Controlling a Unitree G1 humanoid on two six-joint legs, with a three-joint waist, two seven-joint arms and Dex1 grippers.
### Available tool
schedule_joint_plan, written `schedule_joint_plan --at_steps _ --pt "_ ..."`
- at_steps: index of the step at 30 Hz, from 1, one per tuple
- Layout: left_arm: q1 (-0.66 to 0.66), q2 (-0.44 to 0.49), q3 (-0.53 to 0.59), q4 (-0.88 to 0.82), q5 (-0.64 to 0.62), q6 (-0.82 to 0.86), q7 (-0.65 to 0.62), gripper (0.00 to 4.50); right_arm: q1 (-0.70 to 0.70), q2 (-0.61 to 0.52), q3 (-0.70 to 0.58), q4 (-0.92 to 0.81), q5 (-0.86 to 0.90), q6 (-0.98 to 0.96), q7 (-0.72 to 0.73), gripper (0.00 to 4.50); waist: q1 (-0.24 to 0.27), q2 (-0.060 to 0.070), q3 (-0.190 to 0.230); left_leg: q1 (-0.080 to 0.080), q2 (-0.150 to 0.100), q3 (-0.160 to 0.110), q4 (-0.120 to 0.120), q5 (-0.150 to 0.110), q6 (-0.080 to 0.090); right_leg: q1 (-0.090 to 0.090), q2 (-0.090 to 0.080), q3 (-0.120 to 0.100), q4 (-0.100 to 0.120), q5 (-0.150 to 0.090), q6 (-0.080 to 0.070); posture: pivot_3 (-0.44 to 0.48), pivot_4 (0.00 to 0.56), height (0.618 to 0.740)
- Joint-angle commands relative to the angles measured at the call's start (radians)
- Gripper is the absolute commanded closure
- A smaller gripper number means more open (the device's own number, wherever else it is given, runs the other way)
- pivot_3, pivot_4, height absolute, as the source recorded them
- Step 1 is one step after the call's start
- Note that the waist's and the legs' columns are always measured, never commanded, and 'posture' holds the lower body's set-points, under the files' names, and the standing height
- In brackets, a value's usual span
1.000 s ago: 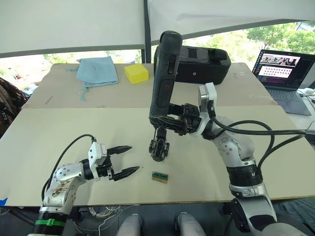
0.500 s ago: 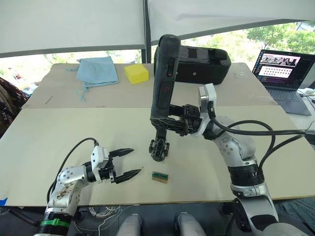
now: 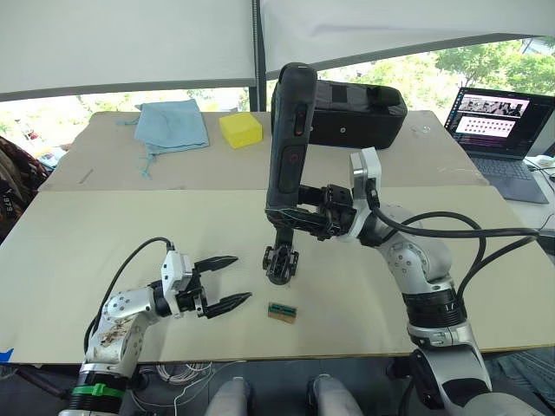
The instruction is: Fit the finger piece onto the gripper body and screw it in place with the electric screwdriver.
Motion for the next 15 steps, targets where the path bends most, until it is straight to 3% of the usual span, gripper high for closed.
schedule_joint_plan --at_steps 1,15 --pt "-0.01 0.006 0.011 -0.053 -0.023 0.02 0.011 0.0 -0.029 0.005 -0.011 -0.023 0.027 -0.005 0.002 2.6 0.0 0.0 0.0 0.0 0.0 0.0 0.0 0.0 0.0 0.0 0.0 0.0 0.0 0.0 0.0 0.0 0.15 0.74" --pt "-0.014 0.011 0.007 -0.11 -0.014 0.074 0.043 0.0 -0.016 0.004 0.007 -0.014 0.01 -0.017 0.003 2.6 0.0 0.0 0.0 0.0 0.0 0.0 0.0 0.0 0.0 0.0 0.0 0.0 0.0 0.0 0.0 0.0 0.15 0.74"
